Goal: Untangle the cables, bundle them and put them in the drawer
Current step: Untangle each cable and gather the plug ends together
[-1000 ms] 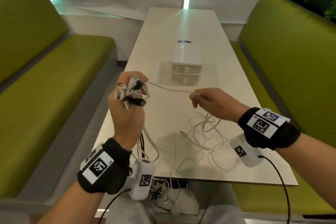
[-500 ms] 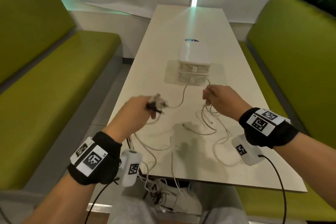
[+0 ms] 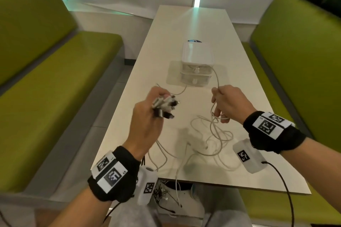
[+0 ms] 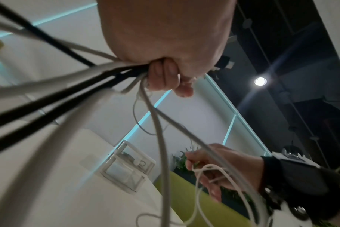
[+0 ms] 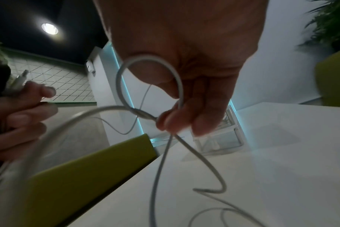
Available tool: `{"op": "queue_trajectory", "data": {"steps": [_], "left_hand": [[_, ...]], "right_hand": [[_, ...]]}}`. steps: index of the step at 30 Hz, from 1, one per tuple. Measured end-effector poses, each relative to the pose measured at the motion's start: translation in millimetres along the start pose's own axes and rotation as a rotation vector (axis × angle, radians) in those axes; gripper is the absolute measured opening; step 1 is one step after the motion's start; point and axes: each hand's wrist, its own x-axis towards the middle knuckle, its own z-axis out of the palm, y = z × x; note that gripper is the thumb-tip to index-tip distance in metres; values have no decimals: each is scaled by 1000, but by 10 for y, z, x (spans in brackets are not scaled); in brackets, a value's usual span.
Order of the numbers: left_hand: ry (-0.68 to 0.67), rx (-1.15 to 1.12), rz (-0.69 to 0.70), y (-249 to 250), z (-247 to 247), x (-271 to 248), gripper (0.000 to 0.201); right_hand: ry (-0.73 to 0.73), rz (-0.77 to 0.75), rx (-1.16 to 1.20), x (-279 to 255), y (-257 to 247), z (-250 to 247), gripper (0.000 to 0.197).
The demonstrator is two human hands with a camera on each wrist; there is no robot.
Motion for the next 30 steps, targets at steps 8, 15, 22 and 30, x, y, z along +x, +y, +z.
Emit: {"op": "queue_trajectory", "data": {"steps": [8, 15, 22, 30], "left_hand": [[-385, 581, -85, -62, 436, -21, 28], [-556, 542, -184, 3, 583, 61, 27], [-381, 662, -210, -99, 390, 148, 15], [-306, 879, -288, -163, 265, 188, 8]], "right_hand": [[-78, -119, 199, -64, -98, 48, 40], [-119, -205, 226, -109, -87, -63, 40], [-52, -208, 9, -103, 76, -158, 35], [254, -349, -320, -51, 214, -221, 32]]}}
